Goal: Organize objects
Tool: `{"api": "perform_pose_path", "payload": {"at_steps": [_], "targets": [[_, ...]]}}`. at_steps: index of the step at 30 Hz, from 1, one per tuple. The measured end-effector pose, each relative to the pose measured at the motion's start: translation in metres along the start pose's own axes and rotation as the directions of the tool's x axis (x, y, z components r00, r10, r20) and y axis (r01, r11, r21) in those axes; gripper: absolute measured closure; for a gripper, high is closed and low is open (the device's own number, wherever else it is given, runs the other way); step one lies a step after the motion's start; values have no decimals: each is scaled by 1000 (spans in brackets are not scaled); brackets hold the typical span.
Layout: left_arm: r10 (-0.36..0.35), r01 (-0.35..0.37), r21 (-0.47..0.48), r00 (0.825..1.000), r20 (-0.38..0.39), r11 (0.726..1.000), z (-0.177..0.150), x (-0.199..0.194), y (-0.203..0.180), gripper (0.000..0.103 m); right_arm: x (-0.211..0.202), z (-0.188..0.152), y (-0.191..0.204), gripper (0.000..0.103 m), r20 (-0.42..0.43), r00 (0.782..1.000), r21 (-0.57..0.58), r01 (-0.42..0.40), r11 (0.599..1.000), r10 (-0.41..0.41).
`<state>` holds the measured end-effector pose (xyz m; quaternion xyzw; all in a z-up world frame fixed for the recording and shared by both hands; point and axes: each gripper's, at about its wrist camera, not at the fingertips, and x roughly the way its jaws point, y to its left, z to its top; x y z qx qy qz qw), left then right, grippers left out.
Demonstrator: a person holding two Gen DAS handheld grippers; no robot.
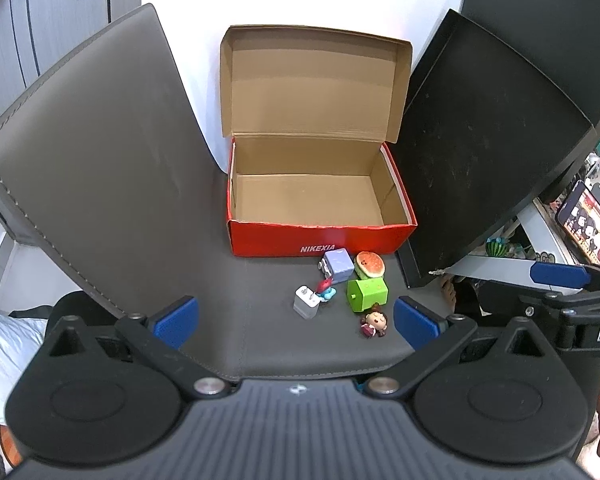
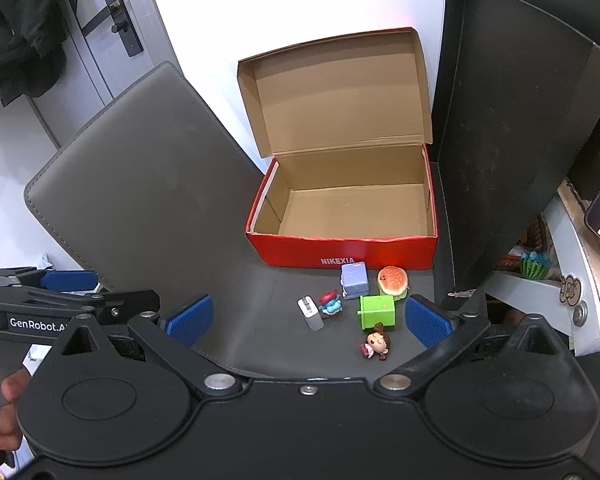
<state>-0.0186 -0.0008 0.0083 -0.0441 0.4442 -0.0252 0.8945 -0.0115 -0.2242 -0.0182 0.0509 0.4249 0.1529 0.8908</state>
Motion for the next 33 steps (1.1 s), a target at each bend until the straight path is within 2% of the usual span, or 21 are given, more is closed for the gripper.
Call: {"api": "perform_pose_path", "payload": {"at_steps": [17,33], "targets": [[6,-6,-2,1000,-16,1000,4,7,3,0,7,-1,-8,0,-24,999,19,27,999,-27],[-32,32,-2,998,-63,999,14,39,0,0,34,-2,-32,0,-90,996,72,34,997,-28]]}}
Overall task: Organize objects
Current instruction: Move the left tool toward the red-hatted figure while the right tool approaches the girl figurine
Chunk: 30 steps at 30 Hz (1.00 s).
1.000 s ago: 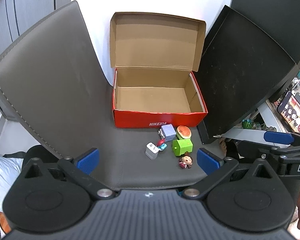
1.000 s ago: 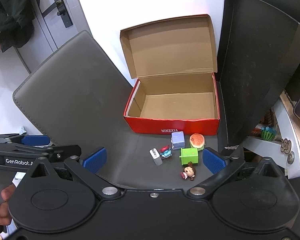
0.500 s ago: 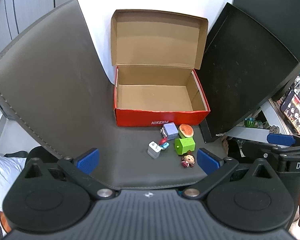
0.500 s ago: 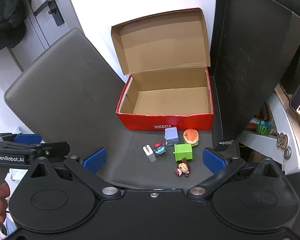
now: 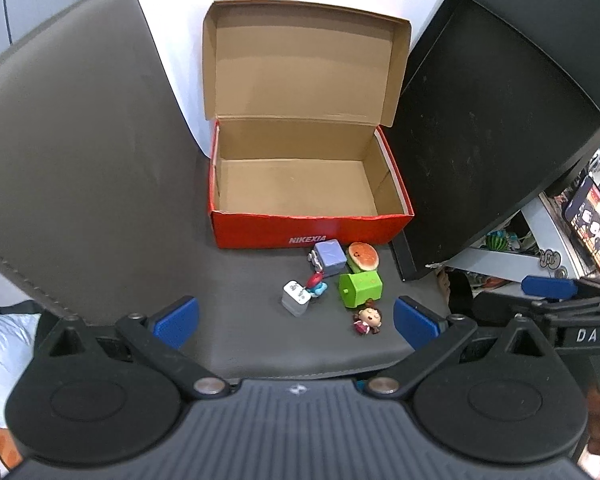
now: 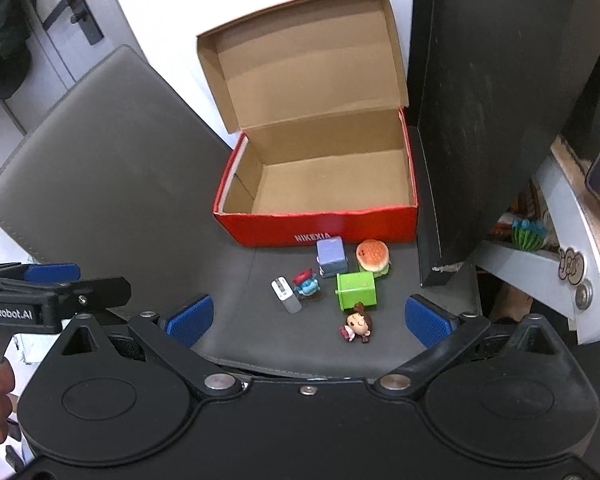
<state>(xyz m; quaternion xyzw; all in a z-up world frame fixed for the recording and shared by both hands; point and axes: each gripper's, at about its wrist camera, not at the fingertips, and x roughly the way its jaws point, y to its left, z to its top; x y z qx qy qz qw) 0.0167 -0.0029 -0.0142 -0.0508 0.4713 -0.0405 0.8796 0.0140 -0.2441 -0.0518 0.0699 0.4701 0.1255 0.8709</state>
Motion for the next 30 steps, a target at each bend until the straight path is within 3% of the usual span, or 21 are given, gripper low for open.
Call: {"api": "perform_pose_path", "payload": {"at_steps": [24,30], "targets": [[-115,116,7,990,-78,993,27,91,-4,4,63,-14,-45,1,-56,998,155,-24,988,33],[-136,138,18,984,-111,990,29,117,-2,10,80,-21,-54,4,-59,997,215,-29,976,43]]}}
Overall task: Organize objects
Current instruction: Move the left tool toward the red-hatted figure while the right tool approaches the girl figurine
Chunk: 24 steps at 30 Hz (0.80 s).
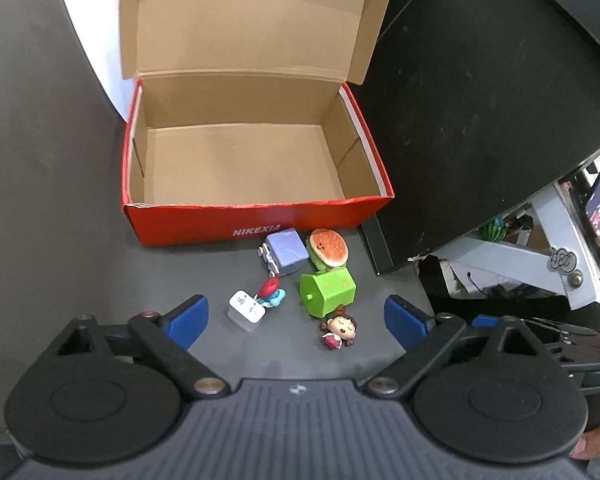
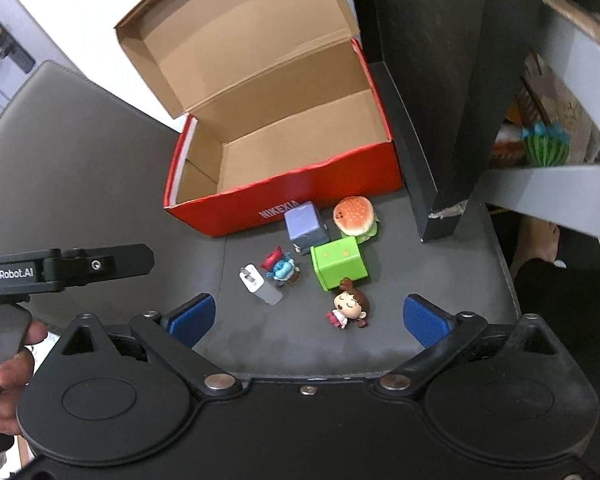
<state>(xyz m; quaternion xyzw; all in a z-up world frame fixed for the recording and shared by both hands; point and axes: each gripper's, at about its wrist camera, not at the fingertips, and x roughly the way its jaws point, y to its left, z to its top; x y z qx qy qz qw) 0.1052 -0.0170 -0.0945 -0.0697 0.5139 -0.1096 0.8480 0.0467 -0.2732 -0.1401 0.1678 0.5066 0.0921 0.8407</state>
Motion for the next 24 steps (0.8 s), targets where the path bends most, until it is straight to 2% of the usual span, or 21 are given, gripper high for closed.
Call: {"api": "perform_pose_path", "payload": {"at_steps": [3,7,15,17,21,24], "targets": [[-15,15,2,1000,-13,1000,1,11,3,12,8,-2,-5,5,1,1000,25,9,1000,-9],[-27,27,3,999,-41,1000,1,27,7,19,17,-5,-11,8,8,1000,59,16,998,-16],[-7,7,10,998,-68,1000,2,56,11,32,42,-12,-19,13,15,1000,124,9,992,-11],[6,-5,20,997,-77,1000,2,63,13,39,49,-13,-20,13,15,1000,139,11,990,-13],[11,-9,21,994,-112,1000,4,78,16,49,60,-14,-28,19,-2,1000,208,-20,978,21],[11,-7,35,992,-124,999,7,88,14,51,67,-15,-36,23,-5,999,264,-36,964,39]]}}
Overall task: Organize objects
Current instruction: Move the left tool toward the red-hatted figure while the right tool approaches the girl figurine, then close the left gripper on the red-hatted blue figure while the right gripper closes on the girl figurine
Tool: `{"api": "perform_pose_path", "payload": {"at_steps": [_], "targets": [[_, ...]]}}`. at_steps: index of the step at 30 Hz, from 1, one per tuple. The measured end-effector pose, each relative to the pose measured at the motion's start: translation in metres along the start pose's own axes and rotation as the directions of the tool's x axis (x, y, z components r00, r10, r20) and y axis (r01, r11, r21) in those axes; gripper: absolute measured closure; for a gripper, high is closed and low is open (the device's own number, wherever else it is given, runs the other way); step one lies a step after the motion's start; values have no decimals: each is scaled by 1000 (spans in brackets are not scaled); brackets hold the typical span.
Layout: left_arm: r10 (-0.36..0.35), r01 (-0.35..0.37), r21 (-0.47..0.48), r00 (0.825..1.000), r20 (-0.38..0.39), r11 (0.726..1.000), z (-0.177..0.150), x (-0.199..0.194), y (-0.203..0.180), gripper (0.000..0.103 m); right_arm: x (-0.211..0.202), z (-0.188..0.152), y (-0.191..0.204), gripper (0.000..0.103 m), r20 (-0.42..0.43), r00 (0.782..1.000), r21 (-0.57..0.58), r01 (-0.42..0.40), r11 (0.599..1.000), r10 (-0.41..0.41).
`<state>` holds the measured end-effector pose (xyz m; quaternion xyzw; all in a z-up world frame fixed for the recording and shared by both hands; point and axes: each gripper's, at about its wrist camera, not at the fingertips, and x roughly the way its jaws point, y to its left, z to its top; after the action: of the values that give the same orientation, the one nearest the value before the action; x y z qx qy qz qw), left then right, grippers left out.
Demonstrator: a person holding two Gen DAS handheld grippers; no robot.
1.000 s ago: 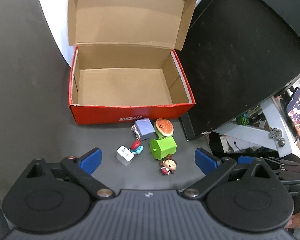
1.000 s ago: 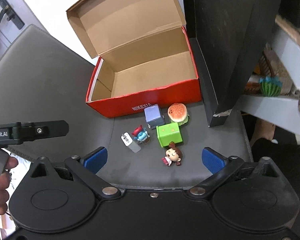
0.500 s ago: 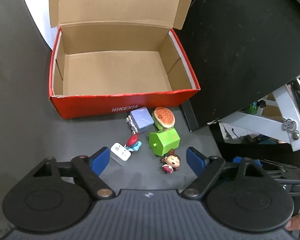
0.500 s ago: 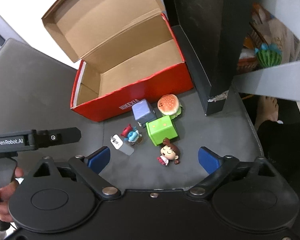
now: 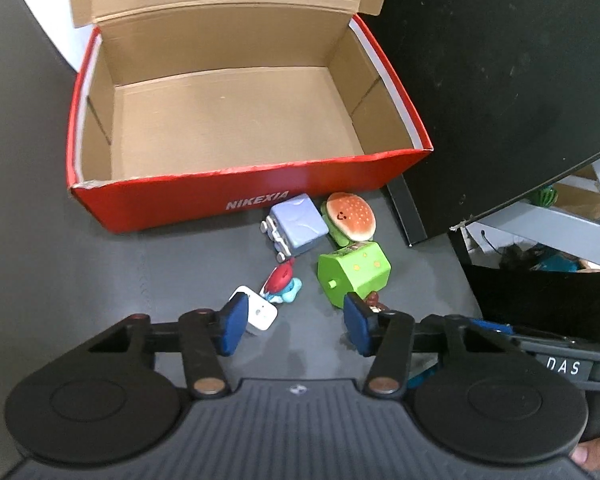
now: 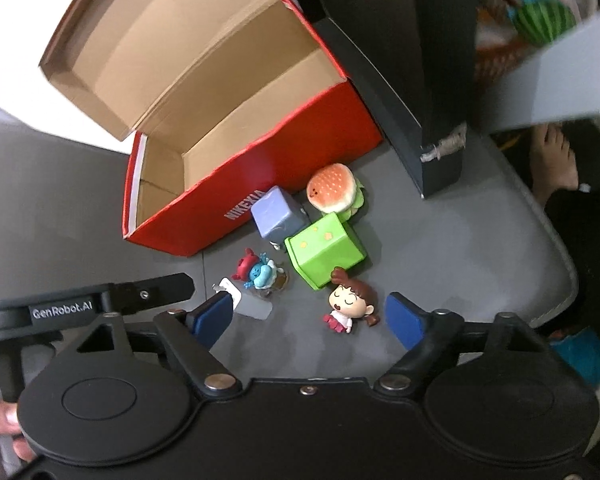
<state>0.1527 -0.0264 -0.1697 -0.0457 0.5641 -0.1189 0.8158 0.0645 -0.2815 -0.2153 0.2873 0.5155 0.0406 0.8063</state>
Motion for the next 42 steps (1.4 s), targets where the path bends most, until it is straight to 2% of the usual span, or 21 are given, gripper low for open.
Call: {"api": "perform_pose_path", "payload": {"at_steps": [5,18,36,40,42], "targets": [[5,-4,38,1000,-29,999,6,19,-8,52,10,0,-12,30,-13,1000,64,0,998,1],[39,-32,79,995,-97,996,20,57,-8,52,40,-9,-14,47,-35,998,71,50,996,-48],[134,-107,152,975,-177,982,15,102,-12,53,62,-13,-13,50,-47,995,57,95,994,-92],[145,-114,165,971,-193,980,14,110,-13,62,68,-13,-12,51,-48,993,52,111,992,-109],[152,-119,171,968,-200,978,13,112,-14,73,71,-13,-10,60,-42,993,44,114,993,-112]]}}
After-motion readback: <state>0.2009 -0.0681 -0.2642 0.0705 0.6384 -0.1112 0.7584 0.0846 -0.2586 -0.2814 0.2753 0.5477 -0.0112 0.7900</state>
